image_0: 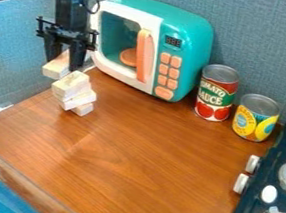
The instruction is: Pon bloque encima de torre
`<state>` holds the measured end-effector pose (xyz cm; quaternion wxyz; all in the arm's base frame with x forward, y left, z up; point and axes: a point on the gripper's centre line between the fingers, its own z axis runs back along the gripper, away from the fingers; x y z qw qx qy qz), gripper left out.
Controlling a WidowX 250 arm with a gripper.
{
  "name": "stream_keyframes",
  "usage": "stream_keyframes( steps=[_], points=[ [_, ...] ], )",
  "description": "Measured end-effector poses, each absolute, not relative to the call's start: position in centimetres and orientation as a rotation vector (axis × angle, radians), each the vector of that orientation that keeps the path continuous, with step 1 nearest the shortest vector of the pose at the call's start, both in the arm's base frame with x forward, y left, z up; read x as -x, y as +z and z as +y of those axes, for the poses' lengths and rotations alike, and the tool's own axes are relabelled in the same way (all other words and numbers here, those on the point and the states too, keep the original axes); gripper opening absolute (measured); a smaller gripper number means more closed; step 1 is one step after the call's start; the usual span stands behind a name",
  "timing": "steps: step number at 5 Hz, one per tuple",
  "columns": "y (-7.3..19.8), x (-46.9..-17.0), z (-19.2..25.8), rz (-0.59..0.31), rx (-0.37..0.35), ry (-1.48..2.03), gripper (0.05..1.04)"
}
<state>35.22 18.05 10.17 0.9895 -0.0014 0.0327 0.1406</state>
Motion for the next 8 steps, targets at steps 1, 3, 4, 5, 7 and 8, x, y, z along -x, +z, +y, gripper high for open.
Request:
stream_keyframes(
  steps=[1, 3, 4, 5, 7, 8],
  points=[
    [8.0, -35.9, 18.1, 0.092, 0.030, 0.266, 0.569],
    [7.1, -36.8, 18.3, 0.107, 0.044, 0.271, 0.569],
    [7.1, -36.9, 18.3, 0.110, 0.050, 0.281, 0.569],
    [7.2, -36.9, 18.2, 0.108, 0.055, 0.286, 0.683],
    [7.6, -37.1, 17.9, 0.106, 0.083, 0.308, 1.005],
    [7.9, -37.0, 18.3, 0.113, 0.075, 0.323, 1.001]
  ],
)
